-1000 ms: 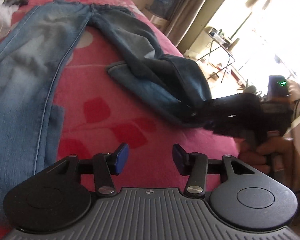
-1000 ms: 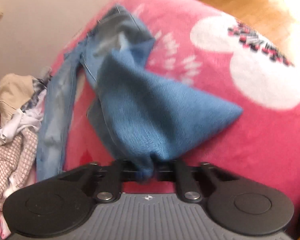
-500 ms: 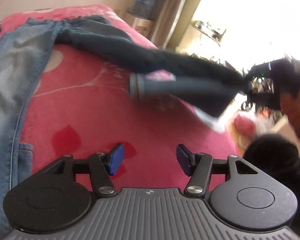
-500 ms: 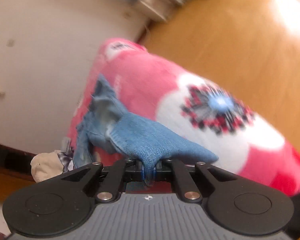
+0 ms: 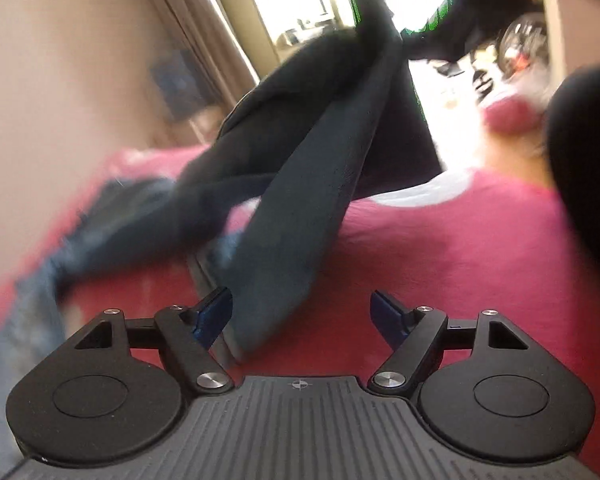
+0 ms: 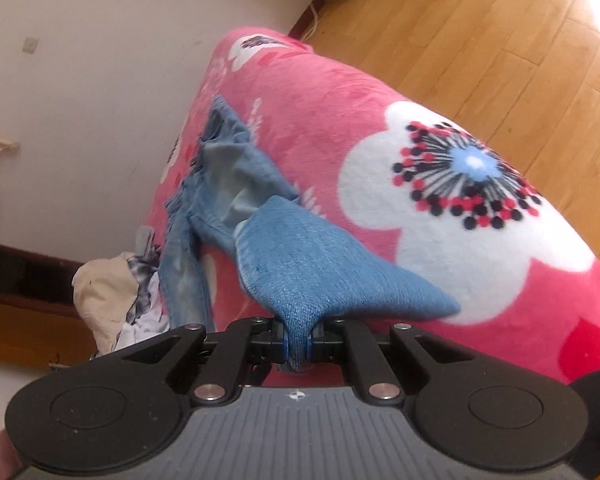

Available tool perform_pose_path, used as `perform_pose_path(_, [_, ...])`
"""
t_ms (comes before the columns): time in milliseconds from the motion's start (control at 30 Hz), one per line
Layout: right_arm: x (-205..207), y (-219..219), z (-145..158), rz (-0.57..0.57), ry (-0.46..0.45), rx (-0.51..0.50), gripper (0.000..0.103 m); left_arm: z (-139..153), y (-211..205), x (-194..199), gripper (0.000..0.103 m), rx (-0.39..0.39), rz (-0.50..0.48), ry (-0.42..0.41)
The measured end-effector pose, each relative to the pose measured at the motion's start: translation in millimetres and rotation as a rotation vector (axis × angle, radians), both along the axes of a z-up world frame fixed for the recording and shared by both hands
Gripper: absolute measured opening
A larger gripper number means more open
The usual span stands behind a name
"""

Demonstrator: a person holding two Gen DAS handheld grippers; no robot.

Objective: Fold clothes
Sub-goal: 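Grasp the leg hem with the right gripper and lift it up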

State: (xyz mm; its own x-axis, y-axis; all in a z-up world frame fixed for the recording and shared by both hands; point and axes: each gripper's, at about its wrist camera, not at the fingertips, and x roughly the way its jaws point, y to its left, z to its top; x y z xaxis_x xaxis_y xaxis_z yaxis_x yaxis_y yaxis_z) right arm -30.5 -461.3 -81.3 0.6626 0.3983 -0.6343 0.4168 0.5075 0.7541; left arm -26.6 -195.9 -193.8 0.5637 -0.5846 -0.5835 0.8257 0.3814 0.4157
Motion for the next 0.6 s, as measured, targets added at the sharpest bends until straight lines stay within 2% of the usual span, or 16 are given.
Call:
perform_pose_path(33, [1.8,1.4,2.8,0.007,-0.003,-0.006,0.008,-4.6,-4.7,-0.8,0.075,0.008,0.010,-0.038])
perform_pose_path(100, [5.6,4.3,8.0,0.018,-0.010,-0.016,0.008,-8.8,-7.1,2.1,0.056,0.010,0.019,-0.044])
perform_pose_path(167, [10.0,7.2,10.2,0.028,-0.019,-0.027,0.008,-7.1,-5.5,6.1,0.010,0.017,0.040,-0.021])
perform_pose_path(200, [12.0,8.9,11.8,0.035,-0.024,-0.034,0.008,-2.1,-0.1,7.3,0.005,-0.001,0.062,-0.014])
perform_pose_path(300, [17.6,16.0,17.5,0.067,-0.049,-0.064,0.008,17.4,20.4,11.1,0.001,-0.072,0.131,0.024])
perform_pose_path(400, [25.7,24.7,24.1,0.115,-0.092,-0.056,0.008,53.6,57.1,20.8,0.001,-0.205,0.183,0.244])
perform_pose_path(433, [28.8,28.0,26.3,0.133,-0.108,-0.050,0.008,66.9,71.3,22.9,0.001,-0.261,0.164,0.329])
perform_pose_path(500, [34.4,34.4,31.0,0.174,-0.153,-0.015,0.008,92.0,97.4,21.0,0.001,-0.361,0.054,0.507])
perform_pose_path(600, [37.5,41.6,32.0,0.239,-0.231,0.113,0.008,119.9,116.9,4.8,0.001,-0.438,-0.100,0.671])
